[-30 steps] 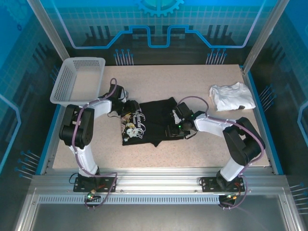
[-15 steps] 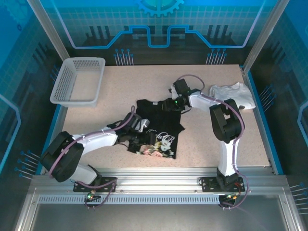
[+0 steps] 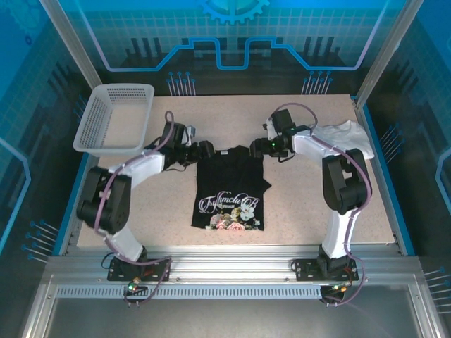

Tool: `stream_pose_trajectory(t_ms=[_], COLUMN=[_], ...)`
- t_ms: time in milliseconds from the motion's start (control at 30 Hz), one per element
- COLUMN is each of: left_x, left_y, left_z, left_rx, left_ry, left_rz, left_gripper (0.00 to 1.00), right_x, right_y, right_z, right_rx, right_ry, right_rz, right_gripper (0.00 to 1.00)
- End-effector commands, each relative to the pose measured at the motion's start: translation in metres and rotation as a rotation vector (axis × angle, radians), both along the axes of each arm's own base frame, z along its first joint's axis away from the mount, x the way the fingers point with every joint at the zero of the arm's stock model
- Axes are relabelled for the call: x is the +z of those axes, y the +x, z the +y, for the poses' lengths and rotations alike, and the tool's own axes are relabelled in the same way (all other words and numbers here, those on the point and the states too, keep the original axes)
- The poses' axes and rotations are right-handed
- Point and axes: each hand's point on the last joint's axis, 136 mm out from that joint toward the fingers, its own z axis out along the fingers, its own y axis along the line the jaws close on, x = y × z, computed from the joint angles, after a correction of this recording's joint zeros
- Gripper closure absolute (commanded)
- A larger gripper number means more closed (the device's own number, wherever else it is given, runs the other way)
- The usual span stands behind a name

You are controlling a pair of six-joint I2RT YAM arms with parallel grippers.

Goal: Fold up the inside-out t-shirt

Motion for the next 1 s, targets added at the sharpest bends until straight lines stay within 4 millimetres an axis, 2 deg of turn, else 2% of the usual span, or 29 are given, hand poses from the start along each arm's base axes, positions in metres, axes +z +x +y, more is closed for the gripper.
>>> stream_pose_trajectory(t_ms=[0, 167, 400, 500, 767, 833, 967], left_x=[-0.026, -0.039, -0.057, -0.047, 0.010, 0.011, -0.014], left_y=[0.001, 0.017, 0.011, 0.009, 0.020, 0.021, 0.021], left_z=[0.004, 0.001, -0.005, 0.000, 0.016, 0.024, 0.031], left_rx=[-0.045, -0.082, -0.109, -0.098, -0.009, 0.020, 0.029], left_ry=[0.036, 0.060, 0.042, 0.060, 0.089, 0.114, 0.173], left_rz=[0.120, 0.165, 0.230, 0.202, -0.005, -0.019, 0.058], left_gripper=[0.22, 0.22, 0.25, 0.26, 0.25, 0.25, 0.24], right_x=[-0.022, -0.032, -0.047, -0.049, -0.049, -0.050, -0.051], right_y=[-0.003, 0.001, -0.003, -0.005, -0.005, -0.006, -0.006], right_z=[0.005, 0.021, 0.046, 0.052, 0.051, 0.051, 0.051], right_rx=[0.019, 0.060, 0.107, 0.113, 0.109, 0.109, 0.108], right_ry=[-0.019, -0.002, 0.036, 0.028, 0.025, 0.024, 0.025], right_rz=[0.087, 0.122, 0.176, 0.179, 0.180, 0.182, 0.184], right_gripper=[0.14, 0.15, 0.23, 0.25, 0.28, 0.28, 0.28])
